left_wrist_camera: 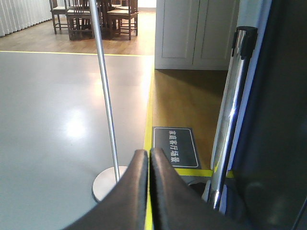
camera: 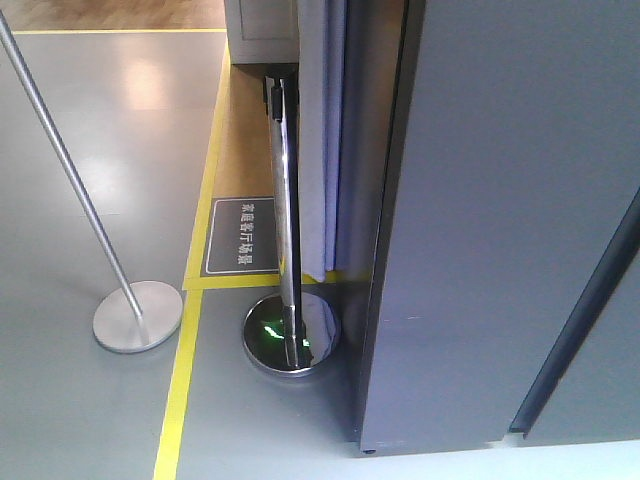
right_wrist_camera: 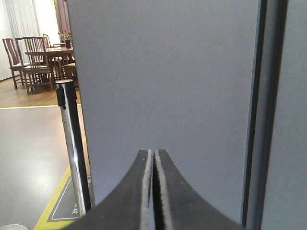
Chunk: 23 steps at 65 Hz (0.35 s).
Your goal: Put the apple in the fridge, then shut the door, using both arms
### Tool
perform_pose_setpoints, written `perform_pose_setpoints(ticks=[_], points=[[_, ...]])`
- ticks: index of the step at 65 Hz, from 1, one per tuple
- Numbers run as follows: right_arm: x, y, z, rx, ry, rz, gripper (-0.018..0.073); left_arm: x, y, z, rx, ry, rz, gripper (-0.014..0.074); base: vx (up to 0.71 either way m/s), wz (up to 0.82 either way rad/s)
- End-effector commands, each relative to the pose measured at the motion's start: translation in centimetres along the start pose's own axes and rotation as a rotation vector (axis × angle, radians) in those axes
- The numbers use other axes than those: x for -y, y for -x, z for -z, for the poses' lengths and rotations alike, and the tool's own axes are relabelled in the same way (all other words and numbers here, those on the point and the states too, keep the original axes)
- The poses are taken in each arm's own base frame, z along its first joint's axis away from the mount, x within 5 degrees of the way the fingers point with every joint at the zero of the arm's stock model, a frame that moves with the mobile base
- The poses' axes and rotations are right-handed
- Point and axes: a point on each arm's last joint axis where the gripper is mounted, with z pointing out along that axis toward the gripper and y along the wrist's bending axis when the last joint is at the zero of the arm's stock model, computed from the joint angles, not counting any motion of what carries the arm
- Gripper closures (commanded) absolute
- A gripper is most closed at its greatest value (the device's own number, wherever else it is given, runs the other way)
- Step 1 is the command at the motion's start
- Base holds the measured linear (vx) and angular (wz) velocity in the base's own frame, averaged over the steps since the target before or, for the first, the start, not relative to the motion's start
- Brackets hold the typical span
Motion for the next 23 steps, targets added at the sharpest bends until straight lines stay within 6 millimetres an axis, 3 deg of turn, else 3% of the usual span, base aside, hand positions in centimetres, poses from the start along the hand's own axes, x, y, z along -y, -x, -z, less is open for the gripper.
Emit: perform_pose_setpoints(ticks=[1, 23], points=[[-0.01, 0.63, 0.1, 0.086, 0.0, 0.005, 0.0562, 0.36, 1.28, 0.32, 0.099, -0.039, 0.004, 0.0604, 0.0, 0.0], [-0.01, 0.63, 0.1, 0.086, 0.0, 0.005, 0.0562, 0.36, 1.28, 0.32, 0.099, -0.039, 0.004, 0.0604, 0.0, 0.0]])
